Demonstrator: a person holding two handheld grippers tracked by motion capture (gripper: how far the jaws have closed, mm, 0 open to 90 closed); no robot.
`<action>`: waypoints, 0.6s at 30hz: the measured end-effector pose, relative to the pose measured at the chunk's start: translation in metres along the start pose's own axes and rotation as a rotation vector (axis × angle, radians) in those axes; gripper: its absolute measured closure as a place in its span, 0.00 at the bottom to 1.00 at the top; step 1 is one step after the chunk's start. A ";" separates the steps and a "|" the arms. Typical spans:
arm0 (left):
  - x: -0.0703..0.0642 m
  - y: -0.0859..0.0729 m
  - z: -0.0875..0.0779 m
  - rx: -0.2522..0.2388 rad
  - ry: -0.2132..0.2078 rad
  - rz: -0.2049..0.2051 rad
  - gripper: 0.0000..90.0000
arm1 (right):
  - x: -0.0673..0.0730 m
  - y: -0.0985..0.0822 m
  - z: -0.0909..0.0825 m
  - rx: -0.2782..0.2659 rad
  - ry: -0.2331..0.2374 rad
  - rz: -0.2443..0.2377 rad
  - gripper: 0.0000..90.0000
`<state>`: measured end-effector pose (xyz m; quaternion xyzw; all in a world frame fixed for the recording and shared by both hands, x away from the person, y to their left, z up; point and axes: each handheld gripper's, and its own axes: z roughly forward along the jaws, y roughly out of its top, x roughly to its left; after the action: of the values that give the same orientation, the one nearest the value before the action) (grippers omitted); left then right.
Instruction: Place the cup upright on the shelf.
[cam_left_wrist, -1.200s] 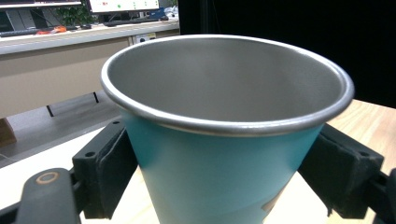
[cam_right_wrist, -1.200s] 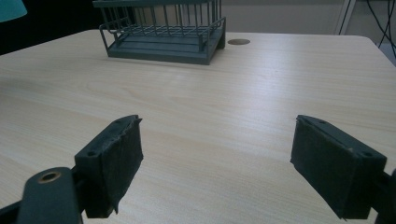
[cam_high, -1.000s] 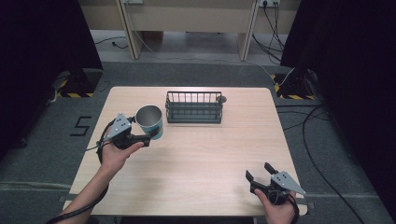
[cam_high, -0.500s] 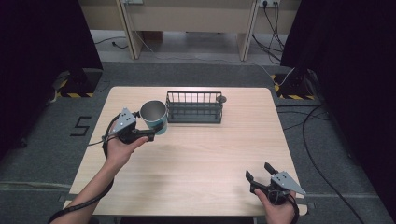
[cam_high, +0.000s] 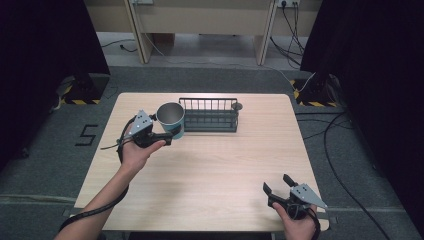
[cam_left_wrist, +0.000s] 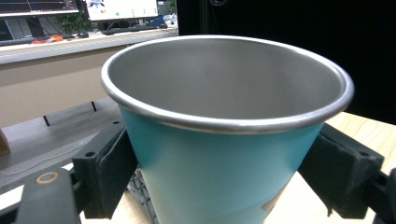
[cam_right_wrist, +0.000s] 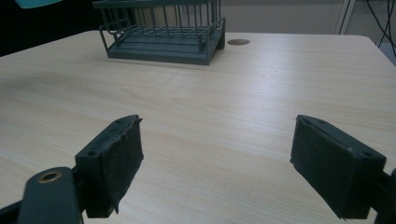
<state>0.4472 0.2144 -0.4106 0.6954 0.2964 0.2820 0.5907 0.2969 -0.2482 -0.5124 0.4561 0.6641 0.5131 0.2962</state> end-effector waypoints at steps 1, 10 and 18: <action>0.000 0.000 0.001 0.001 -0.001 0.001 0.18 | 0.000 0.000 0.000 0.001 0.000 0.001 0.19; 0.002 0.003 0.011 0.002 0.006 -0.001 0.18 | 0.000 0.000 0.000 0.002 0.000 0.001 0.20; 0.003 0.005 0.022 0.005 0.007 0.003 0.18 | 0.000 0.000 0.000 0.000 -0.002 0.004 0.20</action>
<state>0.4657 0.2015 -0.4087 0.6964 0.2984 0.2845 0.5874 0.2970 -0.2484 -0.5124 0.4580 0.6630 0.5131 0.2956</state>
